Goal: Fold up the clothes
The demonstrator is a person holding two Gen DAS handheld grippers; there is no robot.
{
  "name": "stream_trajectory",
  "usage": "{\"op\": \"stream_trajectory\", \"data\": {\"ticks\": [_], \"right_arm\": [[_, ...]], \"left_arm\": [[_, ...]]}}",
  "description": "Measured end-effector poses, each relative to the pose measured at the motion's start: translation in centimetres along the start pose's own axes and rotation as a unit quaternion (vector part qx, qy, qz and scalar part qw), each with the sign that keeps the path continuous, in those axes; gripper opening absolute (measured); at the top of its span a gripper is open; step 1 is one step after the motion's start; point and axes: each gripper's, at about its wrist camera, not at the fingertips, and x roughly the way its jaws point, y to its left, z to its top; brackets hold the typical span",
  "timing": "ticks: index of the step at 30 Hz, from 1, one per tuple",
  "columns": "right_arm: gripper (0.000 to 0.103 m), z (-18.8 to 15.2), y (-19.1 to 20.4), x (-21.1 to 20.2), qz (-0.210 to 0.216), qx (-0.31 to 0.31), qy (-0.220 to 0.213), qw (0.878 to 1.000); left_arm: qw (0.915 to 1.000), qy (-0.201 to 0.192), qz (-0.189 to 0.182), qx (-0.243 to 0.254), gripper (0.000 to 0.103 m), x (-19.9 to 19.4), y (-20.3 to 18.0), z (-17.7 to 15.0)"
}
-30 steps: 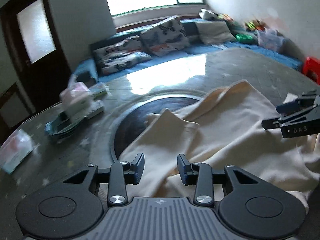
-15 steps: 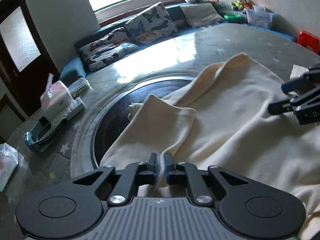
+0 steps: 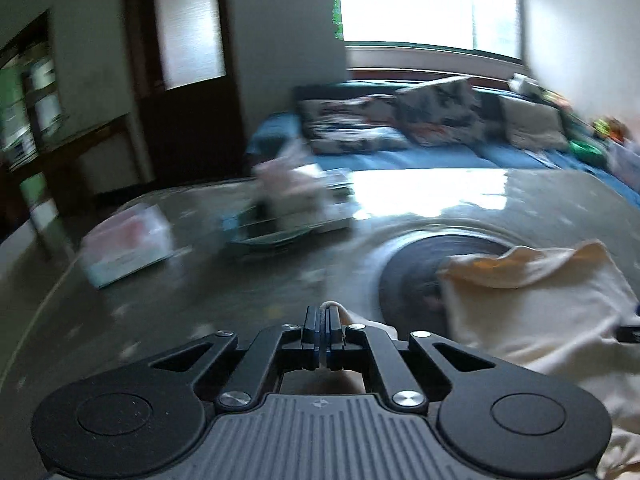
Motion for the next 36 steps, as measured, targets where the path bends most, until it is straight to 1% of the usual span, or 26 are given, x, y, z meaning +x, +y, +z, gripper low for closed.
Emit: {"op": "stream_trajectory", "data": {"ticks": [3, 5, 8, 10, 14, 17, 19, 22, 23, 24, 25, 27, 28, 31, 34, 36], "right_arm": [[0.06, 0.1, 1.3, -1.2, 0.032, -0.018, -0.009, 0.999], [0.06, 0.1, 2.2, -1.9, 0.053, -0.031, -0.013, 0.998], [0.06, 0.0, 4.3, -3.1, 0.102, -0.057, -0.015, 0.993], [0.06, -0.2, 5.9, -4.0, 0.141, -0.08, -0.013, 0.987], [0.06, -1.0, 9.1, -5.2, 0.197, -0.137, -0.006, 0.971], [0.06, -1.9, 11.4, -5.8, 0.222, -0.182, 0.002, 0.958], [0.06, -2.6, 12.5, -5.8, 0.23, -0.203, 0.008, 0.952], [0.053, -3.8, 14.1, -5.4, 0.222, -0.23, 0.014, 0.947], [0.049, -4.1, 14.5, -5.2, 0.216, -0.237, 0.016, 0.947], [0.038, -4.3, 14.7, -5.1, 0.211, -0.241, 0.016, 0.947], [0.033, -4.3, 14.6, -5.0, 0.21, -0.241, 0.016, 0.947], [0.009, -4.3, 14.3, -5.1, 0.215, -0.236, 0.016, 0.947], [0.009, -4.2, 14.1, -5.3, 0.222, -0.233, 0.018, 0.946], [0.008, -4.2, 13.9, -5.9, 0.243, -0.235, 0.026, 0.941], [0.008, -5.0, 14.1, -6.1, 0.252, -0.25, 0.036, 0.934], [0.008, -5.3, 14.0, -6.3, 0.252, -0.256, 0.036, 0.933]], "left_arm": [[0.9994, 0.015, 0.017, -0.025, 0.003, -0.3, 2.1, -1.3], [0.9989, 0.028, 0.021, -0.031, 0.003, 0.0, 2.6, -2.2], [0.9982, 0.041, 0.026, -0.035, 0.003, 0.8, 2.9, -2.8], [0.9979, 0.045, 0.028, -0.035, 0.003, 1.3, 2.9, -2.9], [0.9981, 0.043, 0.032, -0.03, 0.003, 1.7, 2.6, -2.4], [0.9983, 0.04, 0.036, -0.024, 0.003, 1.7, 2.3, -2.2], [0.9983, 0.038, 0.036, -0.025, 0.003, 1.6, 2.3, -2.1], [0.9984, 0.032, 0.037, -0.028, 0.003, 1.2, 2.4, -1.9], [0.9985, 0.028, 0.038, -0.029, 0.003, 0.9, 2.5, -1.9], [0.9985, 0.024, 0.039, -0.03, 0.003, 0.6, 2.6, -1.8], [0.9985, 0.02, 0.039, -0.033, 0.003, 0.2, 2.7, -1.8], [0.9984, 0.011, 0.039, -0.039, 0.003, -0.7, 3.2, -1.7], [0.9983, 0.009, 0.038, -0.043, 0.003, -1.1, 3.5, -1.8], [0.9981, 0.021, 0.046, -0.035, 0.003, -1.2, 3.9, -2.5], [0.9989, 0.027, 0.03, -0.023, 0.006, -1.1, 3.7, -3.0], [0.9993, 0.03, 0.018, -0.013, 0.008, -1.1, 3.5, -3.3]]}}
